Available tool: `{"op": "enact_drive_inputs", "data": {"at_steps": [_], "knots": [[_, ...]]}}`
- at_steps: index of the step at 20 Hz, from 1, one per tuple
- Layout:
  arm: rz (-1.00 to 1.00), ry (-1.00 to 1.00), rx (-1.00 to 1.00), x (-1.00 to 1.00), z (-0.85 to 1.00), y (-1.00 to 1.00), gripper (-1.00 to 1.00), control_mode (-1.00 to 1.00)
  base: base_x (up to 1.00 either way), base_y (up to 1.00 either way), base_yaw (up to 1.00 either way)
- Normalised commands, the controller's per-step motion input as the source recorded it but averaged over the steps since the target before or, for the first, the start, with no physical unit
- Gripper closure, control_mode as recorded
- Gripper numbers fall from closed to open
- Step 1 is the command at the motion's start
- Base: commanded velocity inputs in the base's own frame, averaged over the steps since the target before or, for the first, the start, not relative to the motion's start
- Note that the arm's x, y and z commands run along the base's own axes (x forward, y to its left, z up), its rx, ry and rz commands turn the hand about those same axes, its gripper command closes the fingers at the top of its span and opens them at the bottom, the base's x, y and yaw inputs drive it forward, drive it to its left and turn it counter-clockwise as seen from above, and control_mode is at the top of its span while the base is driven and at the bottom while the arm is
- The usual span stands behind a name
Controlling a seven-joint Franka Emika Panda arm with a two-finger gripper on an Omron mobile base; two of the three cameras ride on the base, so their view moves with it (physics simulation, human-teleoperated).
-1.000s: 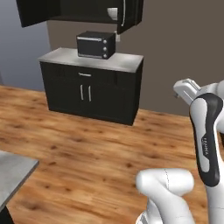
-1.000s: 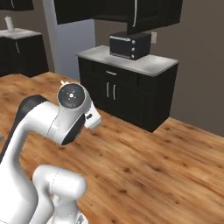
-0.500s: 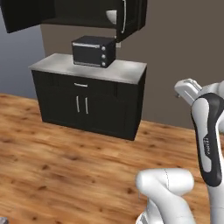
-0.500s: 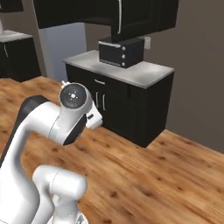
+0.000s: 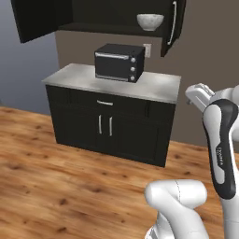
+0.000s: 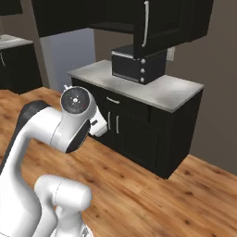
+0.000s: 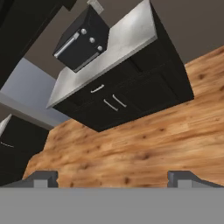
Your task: Take the smaller bowl and place it next to the appetizer plate on the dining counter , and place the larger bowl next to the plate with cooked food.
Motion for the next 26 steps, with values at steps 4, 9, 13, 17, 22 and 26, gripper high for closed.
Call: {"op": "enact_drive_inputs", "data": {"at_steps": [4, 9, 13, 17, 22, 26], "knots": [[0.0, 0.0, 0.0, 0.0, 0.0, 0.0, -1.0, 1.0, 1.0, 0.63, -0.01], [0.0, 0.0, 0.0, 0.0, 0.0, 0.0, -1.0, 1.0, 1.0, 0.93, -0.31], [0.0, 0.0, 0.0, 0.0, 0.0, 0.0, -1.0, 1.0, 0.99, 0.99, -0.55], [0.0, 0.0, 0.0, 0.0, 0.0, 0.0, -1.0, 1.0, 0.9, 0.99, -0.58], [0.0, 0.0, 0.0, 0.0, 0.0, 0.0, -1.0, 1.0, 1.0, 0.97, -0.5], [0.0, 0.0, 0.0, 0.0, 0.0, 0.0, -1.0, 1.0, 1.0, 0.0, -0.16]]}}
